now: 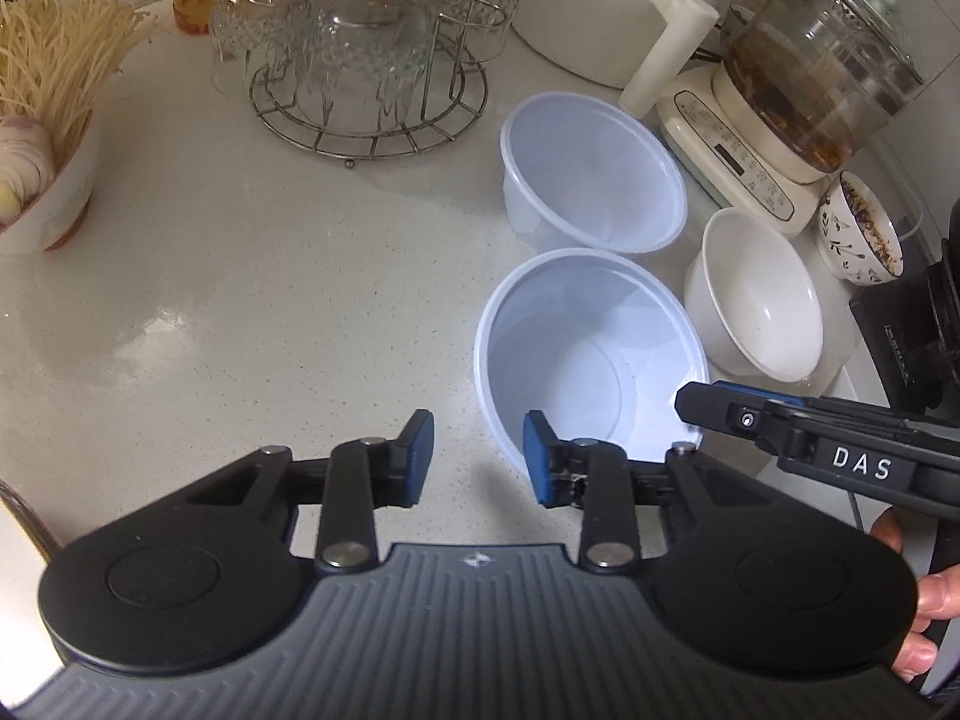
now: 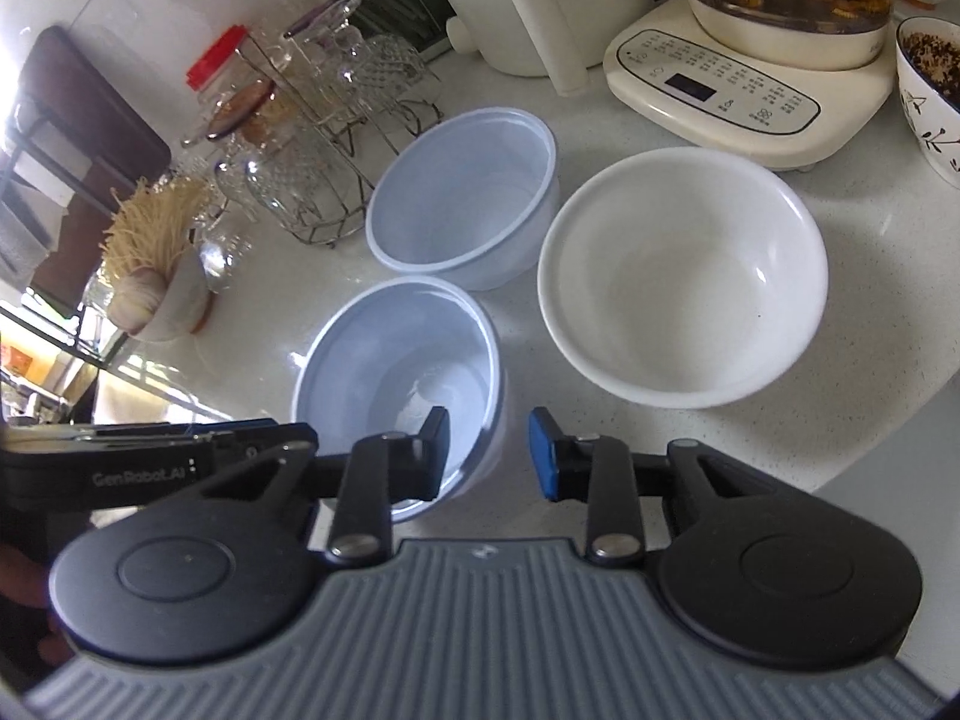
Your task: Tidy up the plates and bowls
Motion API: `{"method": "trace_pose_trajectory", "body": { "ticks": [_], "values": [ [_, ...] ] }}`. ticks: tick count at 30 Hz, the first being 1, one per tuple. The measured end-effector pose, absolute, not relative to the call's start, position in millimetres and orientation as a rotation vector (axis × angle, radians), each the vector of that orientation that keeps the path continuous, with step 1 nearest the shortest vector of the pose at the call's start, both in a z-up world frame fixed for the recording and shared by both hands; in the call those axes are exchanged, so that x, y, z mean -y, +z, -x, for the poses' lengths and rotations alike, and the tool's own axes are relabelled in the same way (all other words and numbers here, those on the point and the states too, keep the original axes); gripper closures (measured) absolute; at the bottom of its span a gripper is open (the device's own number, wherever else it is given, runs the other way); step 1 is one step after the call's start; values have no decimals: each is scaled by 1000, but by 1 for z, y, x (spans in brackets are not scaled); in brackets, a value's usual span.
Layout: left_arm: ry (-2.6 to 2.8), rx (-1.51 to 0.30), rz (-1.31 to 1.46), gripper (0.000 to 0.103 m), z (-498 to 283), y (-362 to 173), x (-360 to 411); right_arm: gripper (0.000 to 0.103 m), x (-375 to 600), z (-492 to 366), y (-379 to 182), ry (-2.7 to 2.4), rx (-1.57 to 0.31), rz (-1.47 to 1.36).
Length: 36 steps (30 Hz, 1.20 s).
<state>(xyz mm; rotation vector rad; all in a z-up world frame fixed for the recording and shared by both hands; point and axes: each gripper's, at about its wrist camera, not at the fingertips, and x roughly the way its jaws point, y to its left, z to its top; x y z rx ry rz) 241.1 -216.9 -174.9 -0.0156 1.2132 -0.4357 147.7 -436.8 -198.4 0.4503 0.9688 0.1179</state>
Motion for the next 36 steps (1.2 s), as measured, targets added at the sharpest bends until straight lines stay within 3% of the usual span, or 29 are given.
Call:
{"method": "trace_pose_trajectory", "body": {
  "ticks": [7, 11, 36],
  "values": [
    [-452, -1237, 72, 86, -243, -181, 219, 83, 440, -149, -204, 136, -969, -474],
    [-451, -1229, 82, 88, -242, -179, 218, 89, 437, -148, -202, 142, -968, -469],
    [-249, -1147, 174, 90, -203, -148, 132, 89, 365, -168, -177, 401, -998, -310]
  ]
}}
